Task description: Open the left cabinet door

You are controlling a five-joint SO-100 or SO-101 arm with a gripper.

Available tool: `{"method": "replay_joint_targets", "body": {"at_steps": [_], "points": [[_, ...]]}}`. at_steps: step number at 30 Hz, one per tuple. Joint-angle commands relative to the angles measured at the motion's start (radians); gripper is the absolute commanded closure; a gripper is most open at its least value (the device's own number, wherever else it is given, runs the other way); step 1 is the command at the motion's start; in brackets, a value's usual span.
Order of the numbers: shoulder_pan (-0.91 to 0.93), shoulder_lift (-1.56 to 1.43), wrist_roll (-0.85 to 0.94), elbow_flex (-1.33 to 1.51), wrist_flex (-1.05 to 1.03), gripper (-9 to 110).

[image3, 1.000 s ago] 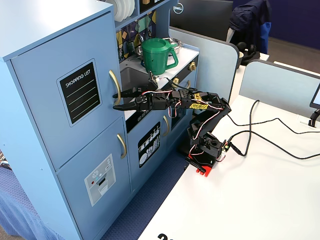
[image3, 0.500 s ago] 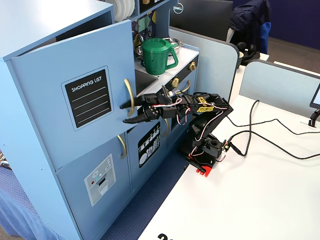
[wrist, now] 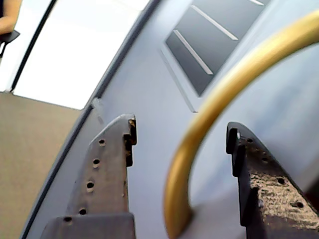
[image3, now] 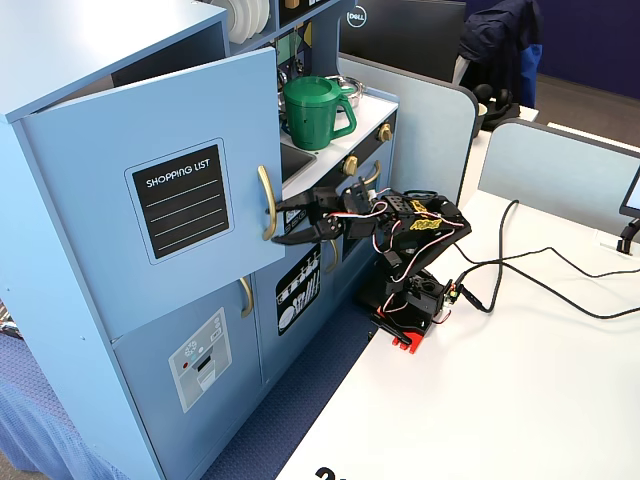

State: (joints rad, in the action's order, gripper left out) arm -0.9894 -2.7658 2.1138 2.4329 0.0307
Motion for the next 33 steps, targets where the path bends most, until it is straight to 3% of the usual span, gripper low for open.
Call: {"method": "replay_joint_targets", "body": {"at_steps": [1, 18, 27, 33], "points": [[0.054, -0.110, -0.032, 0.034, -0.025, 86], [0.236, -0.394, -0.170, 0.163, -0.155, 87], [0.376, -0.173, -0.301, 0.086, -0.140, 88], [0.304, -0.018, -0.230, 0.008, -0.043, 88]]}}
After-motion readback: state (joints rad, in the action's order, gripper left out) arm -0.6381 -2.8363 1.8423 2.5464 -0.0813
